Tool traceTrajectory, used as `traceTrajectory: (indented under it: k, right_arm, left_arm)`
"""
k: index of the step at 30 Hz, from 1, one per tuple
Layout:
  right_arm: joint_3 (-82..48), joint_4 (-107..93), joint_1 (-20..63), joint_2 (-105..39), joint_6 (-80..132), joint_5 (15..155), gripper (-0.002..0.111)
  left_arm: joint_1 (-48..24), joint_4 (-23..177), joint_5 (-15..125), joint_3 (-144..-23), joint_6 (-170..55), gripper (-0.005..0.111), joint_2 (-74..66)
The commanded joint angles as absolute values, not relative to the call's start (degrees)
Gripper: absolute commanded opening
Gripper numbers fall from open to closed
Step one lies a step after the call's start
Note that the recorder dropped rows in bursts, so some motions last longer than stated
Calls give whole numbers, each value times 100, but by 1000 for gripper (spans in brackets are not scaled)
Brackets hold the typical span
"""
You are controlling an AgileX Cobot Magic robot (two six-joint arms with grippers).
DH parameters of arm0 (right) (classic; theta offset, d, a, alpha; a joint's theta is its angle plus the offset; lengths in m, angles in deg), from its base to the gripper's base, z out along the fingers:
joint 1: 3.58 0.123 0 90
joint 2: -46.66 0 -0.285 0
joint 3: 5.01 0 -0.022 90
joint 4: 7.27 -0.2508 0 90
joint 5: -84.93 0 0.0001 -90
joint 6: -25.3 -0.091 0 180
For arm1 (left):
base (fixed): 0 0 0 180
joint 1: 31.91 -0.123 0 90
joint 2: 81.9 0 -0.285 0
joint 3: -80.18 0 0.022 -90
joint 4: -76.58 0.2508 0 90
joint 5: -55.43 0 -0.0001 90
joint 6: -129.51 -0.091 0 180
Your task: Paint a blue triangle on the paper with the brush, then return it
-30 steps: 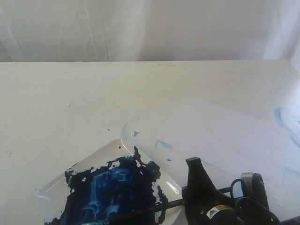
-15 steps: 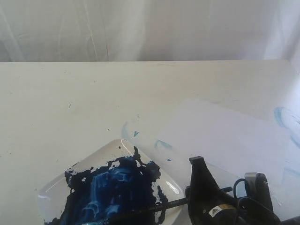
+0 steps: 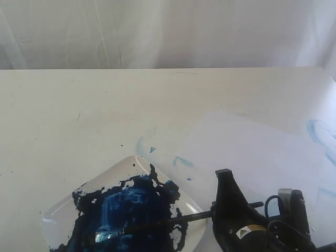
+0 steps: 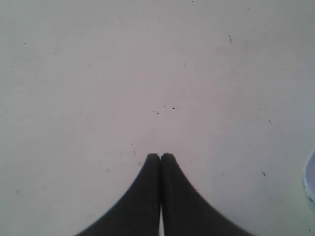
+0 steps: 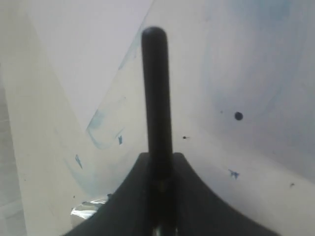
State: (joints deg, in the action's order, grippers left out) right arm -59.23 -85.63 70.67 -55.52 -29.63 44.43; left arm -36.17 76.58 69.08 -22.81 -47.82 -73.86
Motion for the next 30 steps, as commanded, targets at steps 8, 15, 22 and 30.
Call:
traceTrajectory:
  k: [8, 15, 22, 30]
  right_arm:
    - [-5897, -8541, 7069, -4576, -1697, 3315, 2]
    - [-5897, -7413, 7069, -3605, 853, 2617, 0]
    - [-5883, -6039, 7069, -2964, 3585, 2567, 0]
    - [-5883, -5243, 7069, -2920, 4062, 2914, 0]
  left_arm:
    - [-3638, 7620, 6896, -2261, -4777, 0, -7411]
    - [-3638, 7620, 6896, -2261, -4777, 0, -7411]
    - [-3638, 7620, 6896, -2261, -4777, 0, -7411]
    - [-3638, 7620, 6896, -2261, -4777, 0, -7411]
